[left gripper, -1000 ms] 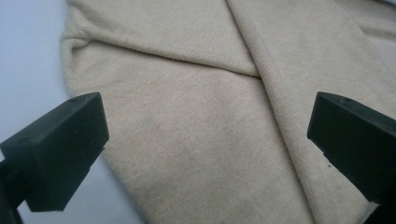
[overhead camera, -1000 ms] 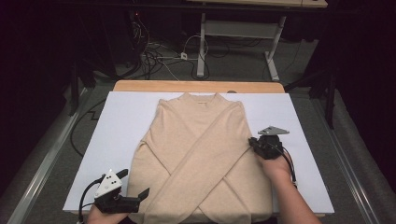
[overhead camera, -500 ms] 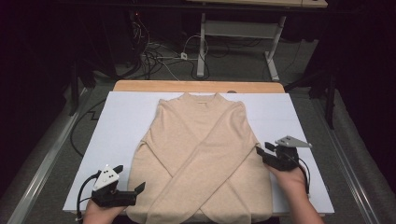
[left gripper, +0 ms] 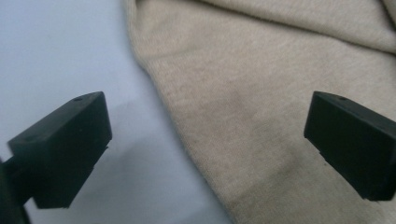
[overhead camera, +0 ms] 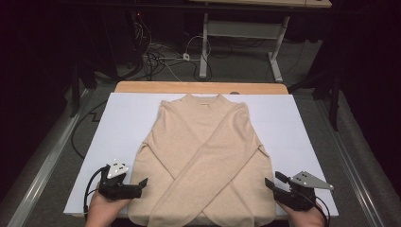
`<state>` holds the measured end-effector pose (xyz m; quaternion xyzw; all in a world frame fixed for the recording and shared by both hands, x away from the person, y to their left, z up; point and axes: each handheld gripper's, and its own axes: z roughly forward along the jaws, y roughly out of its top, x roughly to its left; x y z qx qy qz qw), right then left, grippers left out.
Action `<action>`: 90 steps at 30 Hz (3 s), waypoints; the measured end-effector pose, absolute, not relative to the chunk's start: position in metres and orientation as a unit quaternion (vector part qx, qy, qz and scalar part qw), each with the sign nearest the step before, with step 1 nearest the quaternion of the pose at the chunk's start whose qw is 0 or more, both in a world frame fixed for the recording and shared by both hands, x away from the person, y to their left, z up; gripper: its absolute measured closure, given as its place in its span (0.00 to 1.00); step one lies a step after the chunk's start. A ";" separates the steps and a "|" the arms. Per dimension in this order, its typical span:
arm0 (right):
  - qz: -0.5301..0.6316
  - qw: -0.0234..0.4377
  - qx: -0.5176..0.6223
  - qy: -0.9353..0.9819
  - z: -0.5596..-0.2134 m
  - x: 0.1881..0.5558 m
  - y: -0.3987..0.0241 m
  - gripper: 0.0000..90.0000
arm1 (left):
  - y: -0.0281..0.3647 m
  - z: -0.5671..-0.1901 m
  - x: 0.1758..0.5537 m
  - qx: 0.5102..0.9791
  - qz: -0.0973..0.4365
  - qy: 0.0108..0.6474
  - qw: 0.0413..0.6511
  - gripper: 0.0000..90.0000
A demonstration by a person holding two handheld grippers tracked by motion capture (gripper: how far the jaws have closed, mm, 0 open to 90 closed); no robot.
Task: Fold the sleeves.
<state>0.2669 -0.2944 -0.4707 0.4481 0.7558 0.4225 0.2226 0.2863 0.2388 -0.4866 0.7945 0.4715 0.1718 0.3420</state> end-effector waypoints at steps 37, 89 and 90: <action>0.377 0.191 0.431 0.797 -0.482 0.283 -0.265 0.70 | 0.238 -0.488 0.284 0.812 0.144 0.432 0.366 0.85; 0.391 0.204 0.417 0.795 -0.466 0.257 -0.289 0.93 | 0.245 -0.476 0.262 0.821 0.140 0.413 0.369 0.88; 0.387 0.204 0.416 0.797 -0.466 0.252 -0.289 0.93 | 0.246 -0.477 0.257 0.822 0.138 0.410 0.371 0.88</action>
